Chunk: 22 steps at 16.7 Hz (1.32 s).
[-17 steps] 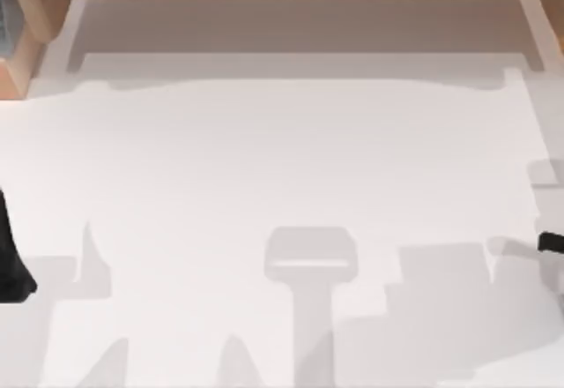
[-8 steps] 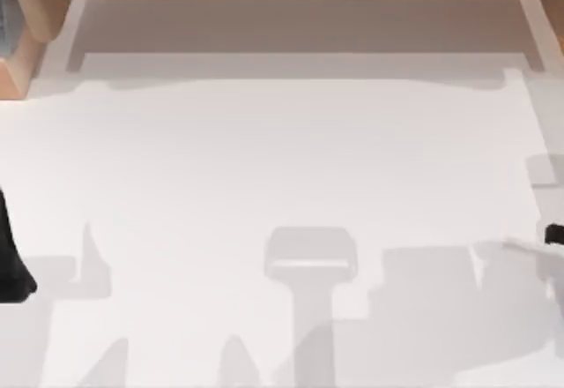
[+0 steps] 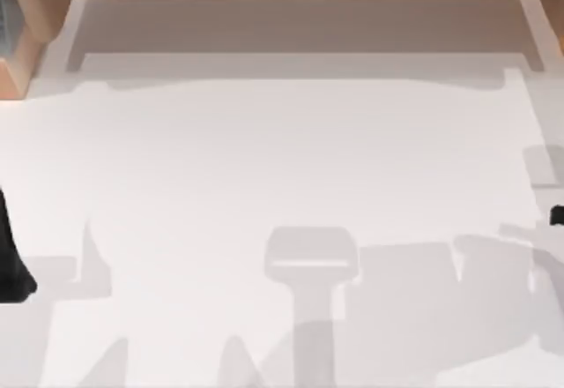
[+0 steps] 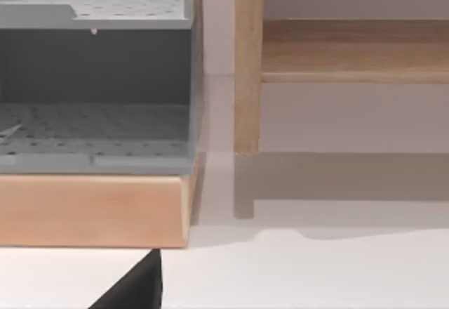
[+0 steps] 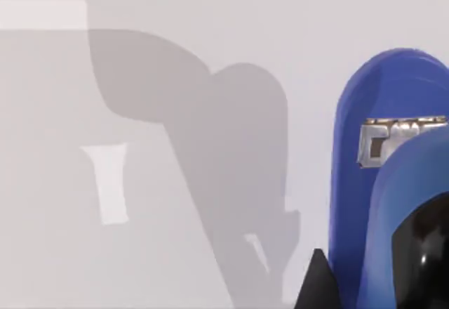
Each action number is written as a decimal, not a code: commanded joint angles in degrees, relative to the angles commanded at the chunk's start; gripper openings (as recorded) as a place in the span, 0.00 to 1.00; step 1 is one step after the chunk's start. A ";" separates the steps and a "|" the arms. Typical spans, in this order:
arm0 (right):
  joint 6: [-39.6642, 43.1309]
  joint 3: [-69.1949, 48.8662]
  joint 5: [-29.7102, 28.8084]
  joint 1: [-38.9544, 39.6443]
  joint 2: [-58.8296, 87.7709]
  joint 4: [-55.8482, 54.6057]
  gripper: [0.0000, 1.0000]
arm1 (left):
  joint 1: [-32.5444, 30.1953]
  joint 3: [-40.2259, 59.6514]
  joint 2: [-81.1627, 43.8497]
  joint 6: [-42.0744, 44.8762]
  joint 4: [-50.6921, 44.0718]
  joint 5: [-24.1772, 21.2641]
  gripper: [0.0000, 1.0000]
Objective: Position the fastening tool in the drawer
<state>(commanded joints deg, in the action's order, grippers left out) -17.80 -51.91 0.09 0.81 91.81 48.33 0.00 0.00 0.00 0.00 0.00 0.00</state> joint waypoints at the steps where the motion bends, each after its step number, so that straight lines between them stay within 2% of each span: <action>1: 1.11 -1.79 0.11 -0.36 -0.62 0.59 0.00 | 0.00 0.00 0.00 0.00 0.00 0.00 1.00; 5: 7.82 -14.99 0.14 -3.08 -1.06 3.19 0.00 | 0.00 0.00 0.00 0.00 0.00 0.00 1.00; 9: 15.80 -37.11 -0.82 -9.07 4.51 6.29 0.00 | 0.00 0.00 0.00 0.00 0.00 0.00 1.00; 16: 29.32 -75.73 -2.00 -21.73 30.63 22.05 0.00 | 0.00 0.00 0.00 0.00 0.00 0.00 1.00; 19: 33.23 -84.93 -1.19 -22.74 43.12 27.29 0.00 | 0.00 0.00 0.00 0.00 0.00 0.00 1.00; 22: 35.65 -89.04 -0.53 -22.19 52.52 30.72 0.00 | 0.00 0.00 0.00 0.00 0.00 0.00 1.00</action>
<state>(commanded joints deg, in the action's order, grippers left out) 17.85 -140.95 -0.44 -21.38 144.33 79.05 0.00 0.00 0.00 0.00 0.00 0.00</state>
